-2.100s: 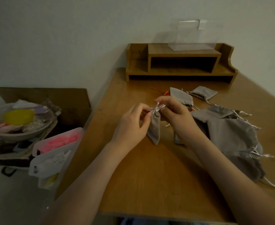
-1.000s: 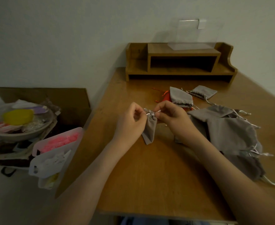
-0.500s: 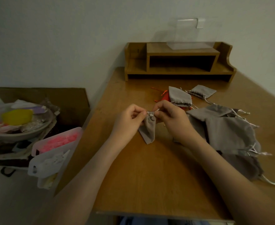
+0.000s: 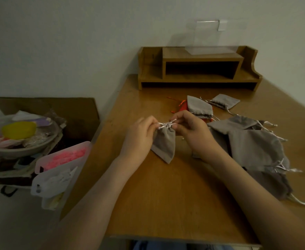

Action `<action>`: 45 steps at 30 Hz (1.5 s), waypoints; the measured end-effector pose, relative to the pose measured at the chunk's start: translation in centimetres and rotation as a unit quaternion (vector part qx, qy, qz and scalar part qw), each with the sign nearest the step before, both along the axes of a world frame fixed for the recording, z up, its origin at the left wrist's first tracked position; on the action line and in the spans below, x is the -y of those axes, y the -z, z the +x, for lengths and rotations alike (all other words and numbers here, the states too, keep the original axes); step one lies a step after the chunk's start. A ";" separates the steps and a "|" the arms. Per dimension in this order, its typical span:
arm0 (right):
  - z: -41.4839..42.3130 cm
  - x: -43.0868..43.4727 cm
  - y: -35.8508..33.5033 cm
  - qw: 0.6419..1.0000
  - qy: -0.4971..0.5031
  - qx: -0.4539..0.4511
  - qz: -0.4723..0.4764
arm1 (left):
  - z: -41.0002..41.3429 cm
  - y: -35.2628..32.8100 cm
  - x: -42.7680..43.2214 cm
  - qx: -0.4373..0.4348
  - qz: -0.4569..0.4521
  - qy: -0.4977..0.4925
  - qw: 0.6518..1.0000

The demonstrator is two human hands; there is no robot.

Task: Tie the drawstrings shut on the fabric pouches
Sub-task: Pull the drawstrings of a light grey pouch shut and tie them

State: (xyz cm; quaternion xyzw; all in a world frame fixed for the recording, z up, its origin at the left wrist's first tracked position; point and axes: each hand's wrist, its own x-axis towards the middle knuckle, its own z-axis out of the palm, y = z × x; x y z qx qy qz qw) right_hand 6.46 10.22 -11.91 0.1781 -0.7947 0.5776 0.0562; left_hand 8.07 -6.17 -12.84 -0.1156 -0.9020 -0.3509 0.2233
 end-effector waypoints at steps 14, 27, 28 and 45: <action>0.0 -0.2 0.3 0.987 0.080 -0.108 0.089 | 0.2 -0.1 -0.6 0.022 0.065 0.007 0.998; 0.1 -0.2 -0.4 0.995 0.014 0.062 -0.078 | -0.1 -0.3 -0.1 0.033 0.160 0.036 0.986; 0.1 -0.2 -0.5 0.991 -0.005 0.095 -0.092 | -0.3 -0.2 -0.1 0.050 0.161 0.034 0.985; -1.5 -0.2 -0.2 0.990 0.083 0.037 0.110 | -1.5 -0.7 1.0 0.246 0.055 -0.050 0.966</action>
